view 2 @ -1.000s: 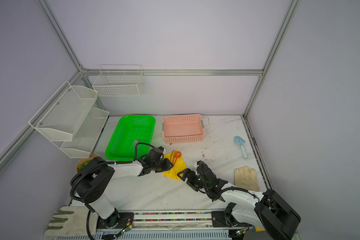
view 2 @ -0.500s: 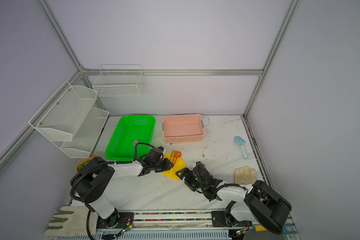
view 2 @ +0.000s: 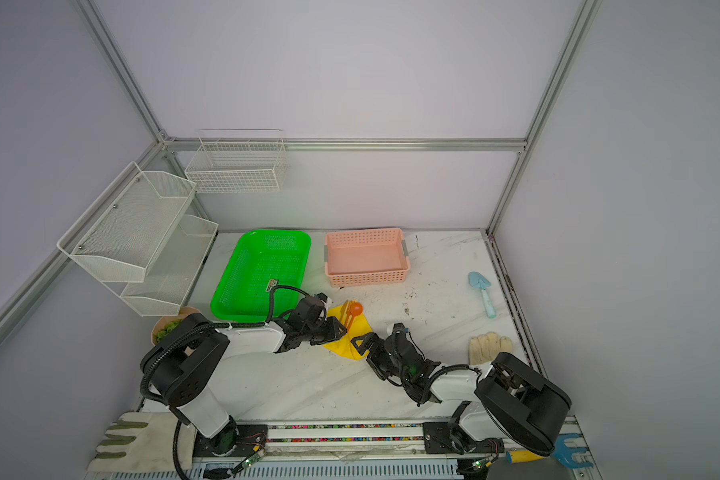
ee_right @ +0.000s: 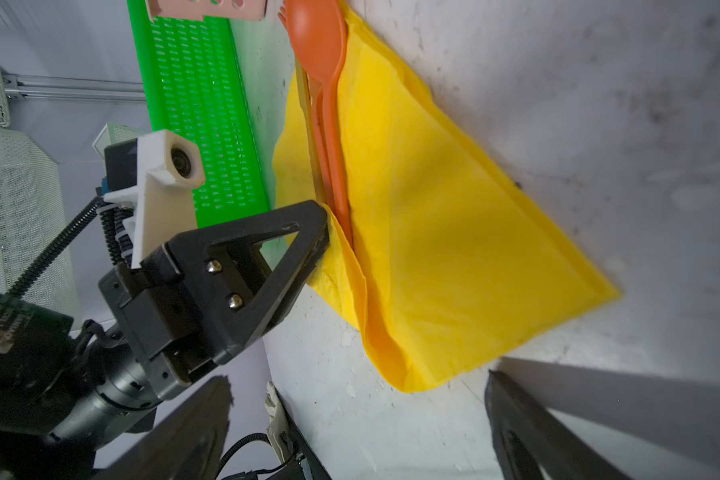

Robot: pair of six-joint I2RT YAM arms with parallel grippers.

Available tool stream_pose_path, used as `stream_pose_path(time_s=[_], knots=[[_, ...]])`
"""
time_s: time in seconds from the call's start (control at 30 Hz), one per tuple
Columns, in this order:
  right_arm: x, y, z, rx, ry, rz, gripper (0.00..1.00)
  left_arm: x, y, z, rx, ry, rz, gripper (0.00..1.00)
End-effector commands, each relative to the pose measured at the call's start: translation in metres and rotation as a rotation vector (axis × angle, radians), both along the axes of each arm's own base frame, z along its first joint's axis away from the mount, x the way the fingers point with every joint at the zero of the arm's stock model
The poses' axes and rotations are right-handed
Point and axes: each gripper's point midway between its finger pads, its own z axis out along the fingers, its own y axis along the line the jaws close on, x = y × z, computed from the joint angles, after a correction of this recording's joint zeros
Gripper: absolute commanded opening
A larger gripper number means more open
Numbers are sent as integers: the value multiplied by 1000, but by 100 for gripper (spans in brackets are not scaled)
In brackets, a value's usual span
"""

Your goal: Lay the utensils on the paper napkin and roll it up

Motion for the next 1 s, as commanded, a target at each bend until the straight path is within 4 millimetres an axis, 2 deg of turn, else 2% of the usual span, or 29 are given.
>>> stream_pose_path(time_s=[0.0,0.23,0.6,0.97], knots=[[6,-8,-5,21,16,-90,97,-15,15,-17,41,48,5,29],[12,-4,-4,56,-4,-116,97,-14,14,-17,39,48,4,29],[20,10,14,113,-84,-105,97,-15,14,-16,35,47,6,29],[29,22,47,155,-204,-88,97,-13,15,-13,32,39,6,29]])
